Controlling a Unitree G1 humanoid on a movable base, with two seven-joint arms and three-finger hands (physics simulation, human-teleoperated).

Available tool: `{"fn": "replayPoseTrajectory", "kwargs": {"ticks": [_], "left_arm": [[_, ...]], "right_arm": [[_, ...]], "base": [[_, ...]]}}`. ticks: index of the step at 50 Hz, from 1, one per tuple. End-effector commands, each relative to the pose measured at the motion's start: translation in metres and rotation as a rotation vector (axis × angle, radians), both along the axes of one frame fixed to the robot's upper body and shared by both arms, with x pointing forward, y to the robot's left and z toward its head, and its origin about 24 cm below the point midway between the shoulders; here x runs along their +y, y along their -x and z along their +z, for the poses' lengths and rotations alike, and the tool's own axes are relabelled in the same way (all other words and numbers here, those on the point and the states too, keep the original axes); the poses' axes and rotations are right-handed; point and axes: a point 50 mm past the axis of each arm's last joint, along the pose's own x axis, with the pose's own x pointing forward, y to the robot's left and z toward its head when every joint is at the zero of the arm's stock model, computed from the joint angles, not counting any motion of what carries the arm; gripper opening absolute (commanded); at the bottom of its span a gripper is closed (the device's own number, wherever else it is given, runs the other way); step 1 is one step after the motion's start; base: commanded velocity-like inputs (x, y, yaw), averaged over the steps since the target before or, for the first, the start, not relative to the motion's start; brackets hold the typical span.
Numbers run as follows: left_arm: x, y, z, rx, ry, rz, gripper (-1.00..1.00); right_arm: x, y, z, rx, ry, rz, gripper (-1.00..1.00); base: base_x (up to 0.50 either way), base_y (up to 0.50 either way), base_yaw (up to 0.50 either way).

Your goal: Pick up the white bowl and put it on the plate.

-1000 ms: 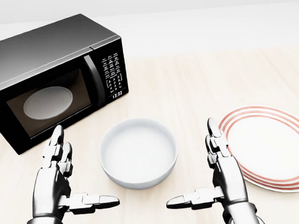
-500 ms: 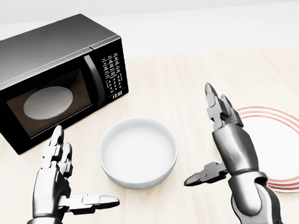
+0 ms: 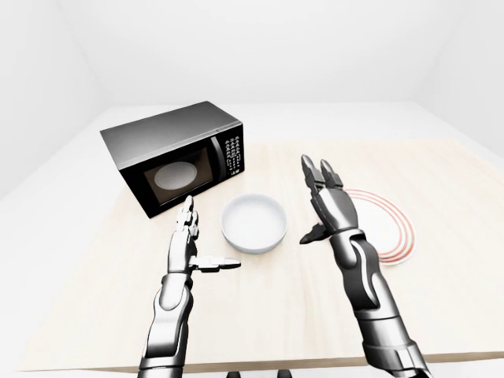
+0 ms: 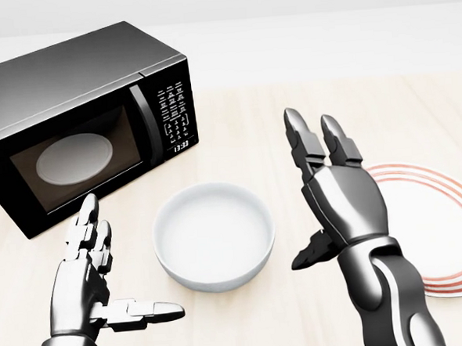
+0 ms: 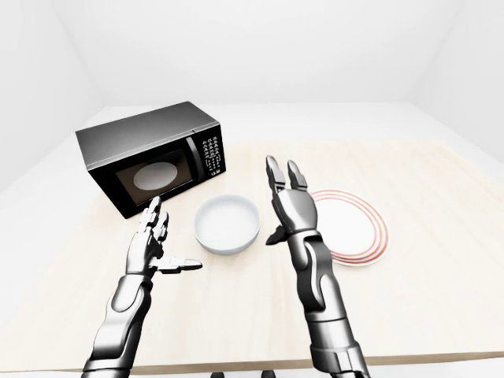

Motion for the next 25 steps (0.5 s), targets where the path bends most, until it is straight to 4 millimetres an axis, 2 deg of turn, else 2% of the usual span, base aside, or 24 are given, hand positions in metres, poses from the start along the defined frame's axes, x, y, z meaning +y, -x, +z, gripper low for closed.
{"fn": "replayPoseTrajectory", "kwargs": {"ticks": [1,10,25], "left_arm": [[0.0,0.0,0.0,0.0,0.0,0.0,1.0],[0.0,0.0,0.0,0.0,0.0,0.0,1.0],[0.0,0.0,0.0,0.0,0.0,0.0,1.0]], "right_arm": [[0.016,-0.002,-0.001,0.027,0.125,0.085,1.0],[0.023,-0.005,-0.009,0.076,0.177,0.119,1.0],[0.039,-0.001,-0.008,0.164,0.271,0.191,1.0]], "base": [[0.0,0.0,0.0],[0.0,0.0,0.0],[0.0,0.0,0.0]]}}
